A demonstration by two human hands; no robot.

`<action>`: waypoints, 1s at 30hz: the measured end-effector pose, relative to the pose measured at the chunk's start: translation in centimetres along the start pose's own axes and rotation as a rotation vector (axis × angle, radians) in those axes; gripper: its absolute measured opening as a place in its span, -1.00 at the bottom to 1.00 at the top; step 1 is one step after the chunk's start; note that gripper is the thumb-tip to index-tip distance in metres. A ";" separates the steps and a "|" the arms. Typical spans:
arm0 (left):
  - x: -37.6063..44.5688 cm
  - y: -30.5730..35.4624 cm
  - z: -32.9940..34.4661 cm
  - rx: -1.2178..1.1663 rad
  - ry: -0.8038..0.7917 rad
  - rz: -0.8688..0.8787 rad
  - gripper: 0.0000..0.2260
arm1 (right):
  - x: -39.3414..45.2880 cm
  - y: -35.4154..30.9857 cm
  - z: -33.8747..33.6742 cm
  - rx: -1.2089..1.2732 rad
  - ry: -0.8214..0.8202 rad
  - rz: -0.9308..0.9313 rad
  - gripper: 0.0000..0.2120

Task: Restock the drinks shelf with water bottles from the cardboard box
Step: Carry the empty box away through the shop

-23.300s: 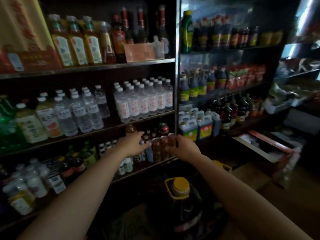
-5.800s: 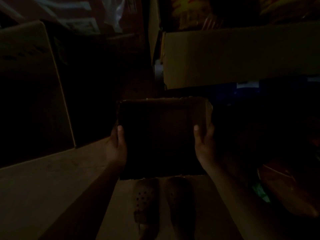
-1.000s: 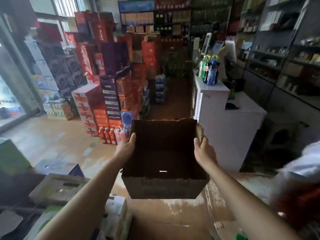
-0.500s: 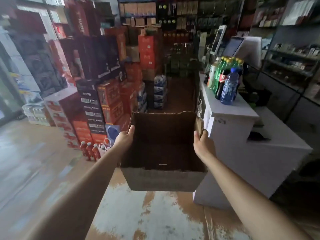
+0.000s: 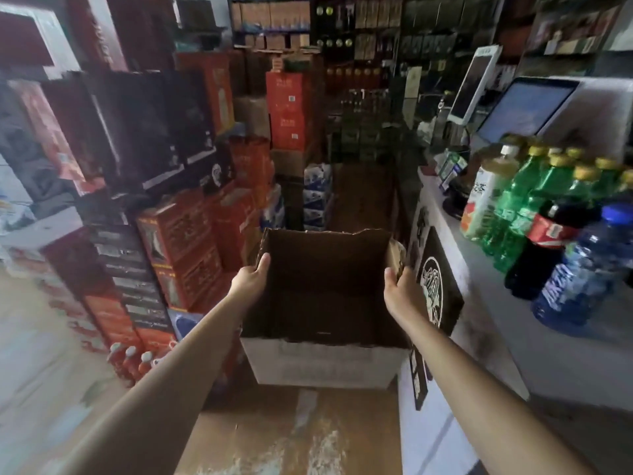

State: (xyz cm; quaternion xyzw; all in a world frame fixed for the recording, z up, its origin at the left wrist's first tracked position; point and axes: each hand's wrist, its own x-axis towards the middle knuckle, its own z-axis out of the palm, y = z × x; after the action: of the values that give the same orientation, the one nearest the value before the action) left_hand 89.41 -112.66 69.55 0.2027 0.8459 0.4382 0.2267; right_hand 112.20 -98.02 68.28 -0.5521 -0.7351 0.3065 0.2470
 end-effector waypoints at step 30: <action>73.1 23.7 18.6 0.055 0.069 -0.043 -0.50 | 78.3 -16.2 25.5 0.012 -0.222 0.006 -0.49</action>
State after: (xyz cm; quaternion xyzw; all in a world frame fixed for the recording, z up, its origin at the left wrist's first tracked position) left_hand 43.64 -48.34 64.73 0.1754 0.8691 0.4164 0.2011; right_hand 62.57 -30.45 64.34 -0.5155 -0.7544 0.3708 0.1662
